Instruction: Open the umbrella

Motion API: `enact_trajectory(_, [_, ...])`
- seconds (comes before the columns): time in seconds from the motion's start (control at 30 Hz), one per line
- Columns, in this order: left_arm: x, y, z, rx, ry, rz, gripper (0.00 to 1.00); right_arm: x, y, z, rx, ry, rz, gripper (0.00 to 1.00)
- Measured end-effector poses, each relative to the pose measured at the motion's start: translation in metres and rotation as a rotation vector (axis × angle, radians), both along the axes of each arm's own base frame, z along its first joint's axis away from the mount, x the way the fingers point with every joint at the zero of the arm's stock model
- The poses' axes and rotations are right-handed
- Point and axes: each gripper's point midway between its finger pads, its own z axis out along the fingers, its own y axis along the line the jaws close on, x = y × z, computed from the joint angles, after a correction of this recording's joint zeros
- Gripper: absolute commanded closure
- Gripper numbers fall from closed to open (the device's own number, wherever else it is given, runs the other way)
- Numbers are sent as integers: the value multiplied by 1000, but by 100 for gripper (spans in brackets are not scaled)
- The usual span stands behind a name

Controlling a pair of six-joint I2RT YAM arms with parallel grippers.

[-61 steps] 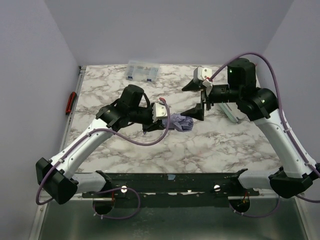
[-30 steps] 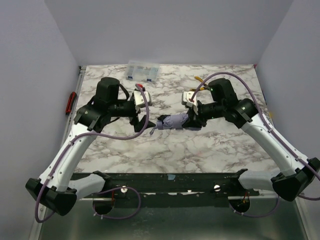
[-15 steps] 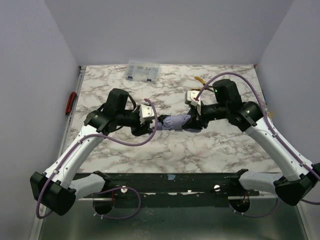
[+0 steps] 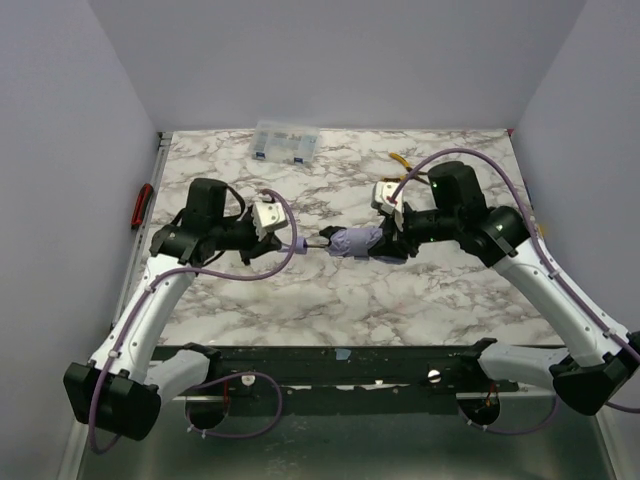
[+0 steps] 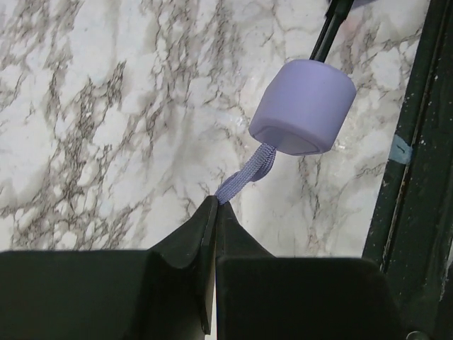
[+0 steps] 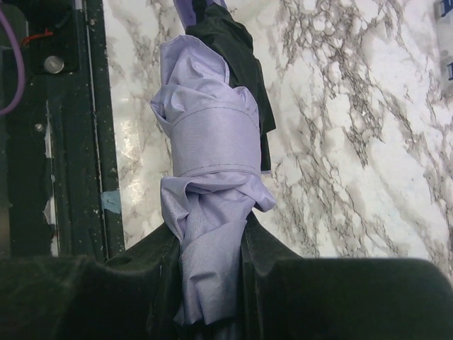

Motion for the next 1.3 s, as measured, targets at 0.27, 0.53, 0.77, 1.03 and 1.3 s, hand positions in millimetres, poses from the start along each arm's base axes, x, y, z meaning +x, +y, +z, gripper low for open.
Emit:
enact_trajectory(0.27, [7,33,-12,45,-29,81,28,-3,-7,-5,-21,2,-22,99])
enact_trajectory(0.53, [-3,11,16,47,-154,-16,19,2,-3,-32,-69,113,-43,99])
enact_trajectory(0.77, [-21,-35,23,125,-328,-189,23,5,2,-54,-101,233,-88,99])
enact_trajectory(1.03, [-5,-51,-4,280,-400,-187,39,0,6,-52,-73,301,-104,99])
enact_trajectory(1.3, [9,-38,-39,404,-410,-138,65,1,6,-51,-65,328,-117,99])
